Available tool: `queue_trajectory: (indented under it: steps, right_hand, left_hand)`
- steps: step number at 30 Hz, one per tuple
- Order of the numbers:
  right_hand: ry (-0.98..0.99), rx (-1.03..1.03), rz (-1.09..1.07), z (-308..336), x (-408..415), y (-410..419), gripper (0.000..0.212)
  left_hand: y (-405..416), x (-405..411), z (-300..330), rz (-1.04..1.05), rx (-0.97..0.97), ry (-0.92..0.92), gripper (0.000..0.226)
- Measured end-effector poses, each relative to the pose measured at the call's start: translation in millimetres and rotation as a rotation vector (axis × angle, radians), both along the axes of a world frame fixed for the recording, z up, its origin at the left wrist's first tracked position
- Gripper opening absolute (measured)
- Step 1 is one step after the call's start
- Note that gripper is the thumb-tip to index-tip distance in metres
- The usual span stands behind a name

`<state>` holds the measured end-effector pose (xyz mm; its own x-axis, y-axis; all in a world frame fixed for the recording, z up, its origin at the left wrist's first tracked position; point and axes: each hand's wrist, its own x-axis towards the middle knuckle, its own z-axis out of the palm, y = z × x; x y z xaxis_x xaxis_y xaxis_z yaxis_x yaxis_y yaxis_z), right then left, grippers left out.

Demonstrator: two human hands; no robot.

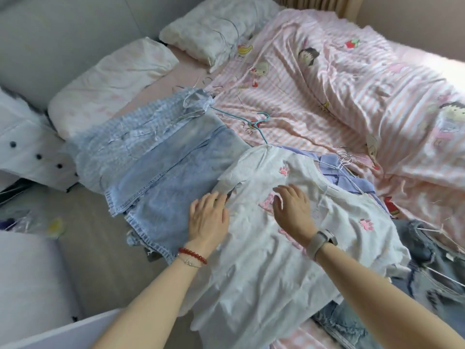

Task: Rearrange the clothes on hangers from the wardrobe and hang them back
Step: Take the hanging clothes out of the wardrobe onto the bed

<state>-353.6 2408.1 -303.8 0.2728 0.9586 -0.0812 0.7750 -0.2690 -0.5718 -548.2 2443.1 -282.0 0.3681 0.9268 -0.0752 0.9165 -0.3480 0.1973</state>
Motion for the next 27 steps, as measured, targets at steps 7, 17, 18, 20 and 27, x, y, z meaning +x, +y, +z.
queue_trajectory:
  steps: [7,17,18,20,27]
  right_hand:
    - [-0.041,0.132,0.436,72,-182,-54,0.037]
    - [0.021,0.097,1.179,130,-492,-190,0.054]
    - [0.057,0.105,1.242,133,-519,-207,0.049]
    - [0.113,0.129,1.353,137,-568,-237,0.051]
    - [0.265,0.133,1.710,163,-713,-333,0.050]
  left_hand:
    - [-99,-182,54,0.350,0.180,-0.058,0.043]
    - [-352,-472,111,1.063,0.395,0.064,0.040]
    - [-380,-491,116,1.123,0.416,0.081,0.040]
    - [-433,-522,126,1.250,0.453,0.109,0.041]
    - [-579,-583,178,1.590,0.626,0.306,0.043]
